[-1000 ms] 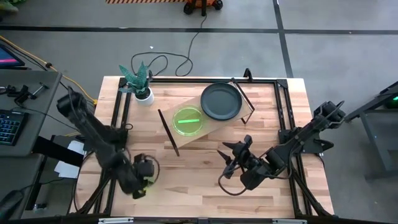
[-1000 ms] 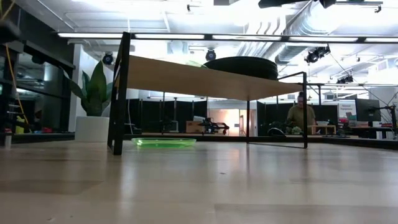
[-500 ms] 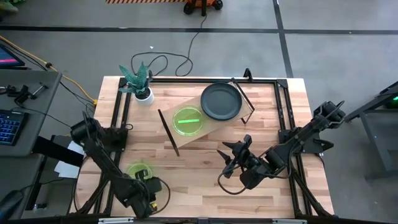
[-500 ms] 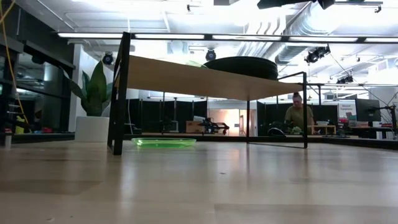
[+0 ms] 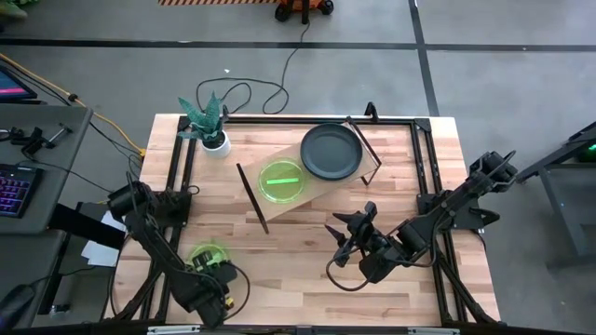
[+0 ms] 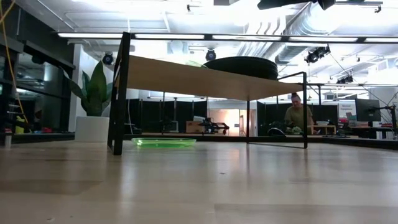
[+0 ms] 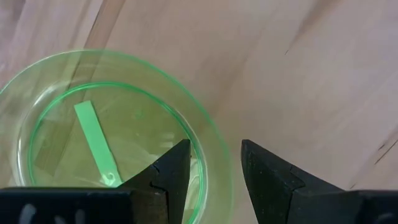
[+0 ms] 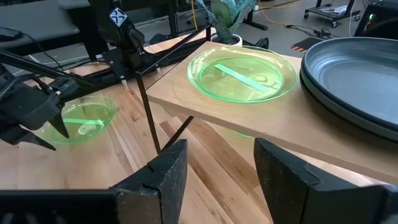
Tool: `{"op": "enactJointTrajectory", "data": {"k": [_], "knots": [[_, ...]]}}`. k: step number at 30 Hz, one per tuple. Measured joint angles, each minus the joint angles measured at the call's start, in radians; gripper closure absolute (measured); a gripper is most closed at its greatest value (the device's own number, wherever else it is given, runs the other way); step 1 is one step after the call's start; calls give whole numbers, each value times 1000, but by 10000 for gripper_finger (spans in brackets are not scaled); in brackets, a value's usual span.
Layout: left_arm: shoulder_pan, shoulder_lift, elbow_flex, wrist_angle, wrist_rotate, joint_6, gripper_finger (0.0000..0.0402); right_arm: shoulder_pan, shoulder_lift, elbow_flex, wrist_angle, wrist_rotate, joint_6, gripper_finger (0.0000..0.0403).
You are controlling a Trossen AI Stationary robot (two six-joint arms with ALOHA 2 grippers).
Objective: Place and stack plates onto a shelf
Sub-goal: Stack the bottom green plate on top of the green plate on the shelf
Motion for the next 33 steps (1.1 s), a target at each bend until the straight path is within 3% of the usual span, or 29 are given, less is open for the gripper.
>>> {"op": "enactJointTrajectory", "data": {"k": [20,23,28,33], "knots": [[-9,-3,-59,58,14,-48,275,0,0,0,0,-3,22,233],[-9,-3,-59,63,20,1,301,0,0,0,1,-3,22,233],[-8,-20,-61,52,32,126,387,0,0,0,8,-3,22,233],[-7,-74,-14,13,1,223,398,0,0,0,8,-2,22,233]]}}
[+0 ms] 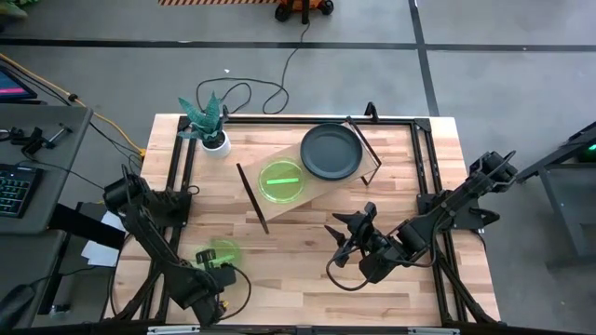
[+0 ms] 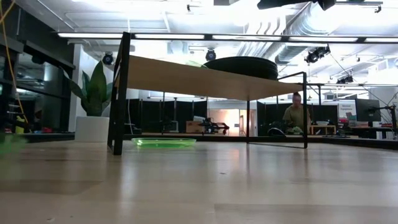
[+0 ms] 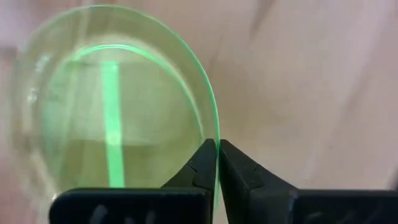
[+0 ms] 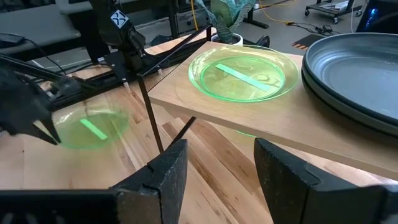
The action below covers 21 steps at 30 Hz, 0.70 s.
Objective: Place and stack plates onto a shelf
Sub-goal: Stack the bottom green plate on top of the green plate on the shelf
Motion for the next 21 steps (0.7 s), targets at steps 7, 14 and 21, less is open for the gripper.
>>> {"op": "enactJointTrajectory", "data": {"k": [7,14,21], "knots": [[0,-128,132,-30,-72,153,401,0,0,0,0,0,4,233],[-14,-246,252,-28,-155,373,401,0,0,0,0,-3,4,233],[-12,-344,360,-70,-450,690,401,0,0,0,0,-5,-3,233]]}}
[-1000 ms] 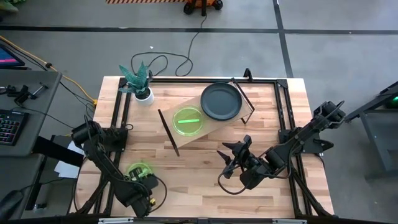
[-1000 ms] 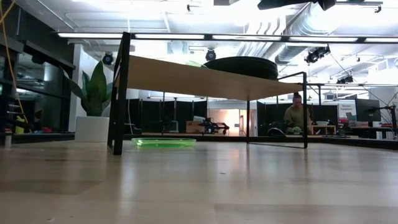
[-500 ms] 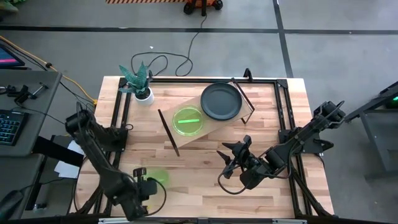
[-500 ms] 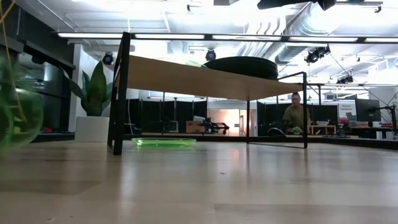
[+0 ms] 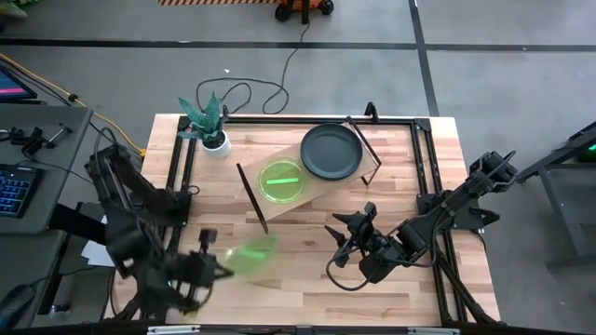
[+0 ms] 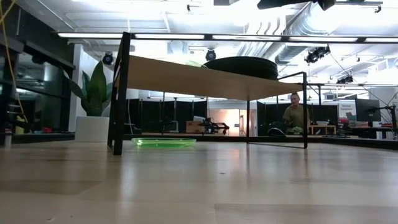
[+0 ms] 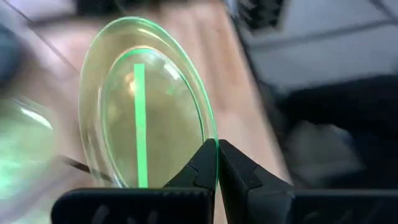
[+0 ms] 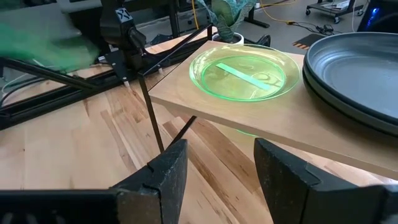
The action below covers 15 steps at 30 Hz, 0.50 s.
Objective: Place and stack plates onto a shelf
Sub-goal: Stack the bottom green plate on top of the green plate on the shelf
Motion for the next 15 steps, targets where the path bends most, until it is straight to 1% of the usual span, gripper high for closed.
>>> {"op": "enactJointTrajectory", "data": {"k": [2,4,6,11,15], "knots": [[22,-25,9,0,-104,107,402,0,0,0,0,0,0,233],[67,-47,9,2,-150,201,401,0,0,0,0,0,-1,233],[140,-56,10,3,-134,274,401,0,0,0,0,0,-1,233],[364,-27,10,0,12,461,401,0,0,0,0,0,-1,233],[484,7,-4,-3,13,632,401,0,0,0,-4,0,-2,233]]}}
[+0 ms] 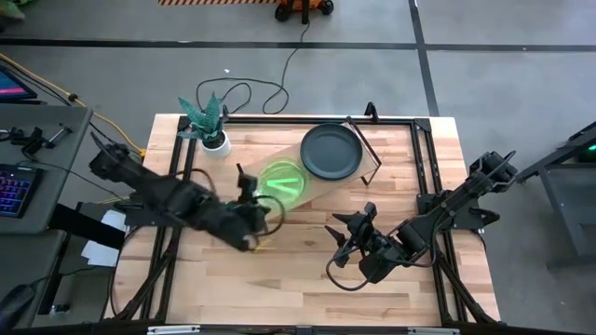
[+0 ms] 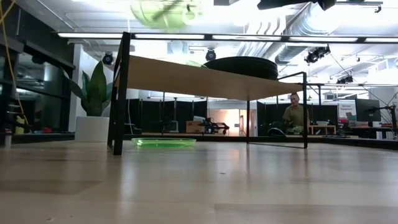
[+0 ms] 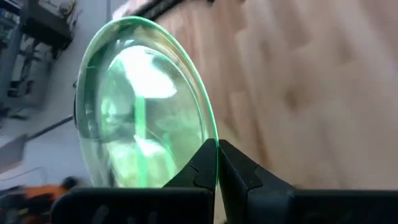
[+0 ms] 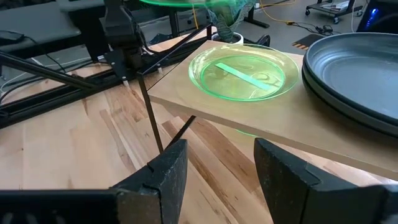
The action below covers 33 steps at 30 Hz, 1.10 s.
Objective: Place and stack plates onto a shelf
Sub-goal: Stack the bottom green plate on top of the green plate on the shelf
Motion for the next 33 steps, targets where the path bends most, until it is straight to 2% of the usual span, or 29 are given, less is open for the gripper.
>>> {"op": "enactJointTrajectory", "data": {"k": [4,10,13,16,24,30,33], "knots": [[68,15,-47,10,4,70,401,0,0,0,-18,2,-8,233],[119,16,-182,32,-19,90,401,1,0,0,-28,5,-10,233],[132,16,-252,111,-38,150,401,1,0,0,-33,5,-10,233],[149,16,-299,178,-6,186,401,-4,0,0,-35,5,-10,233],[184,16,-313,207,17,188,401,-13,0,0,-34,5,1,233],[213,18,-312,235,89,214,401,-13,0,0,-34,4,4,233],[225,22,-312,247,89,217,401,-13,0,0,-34,4,4,233]]}}
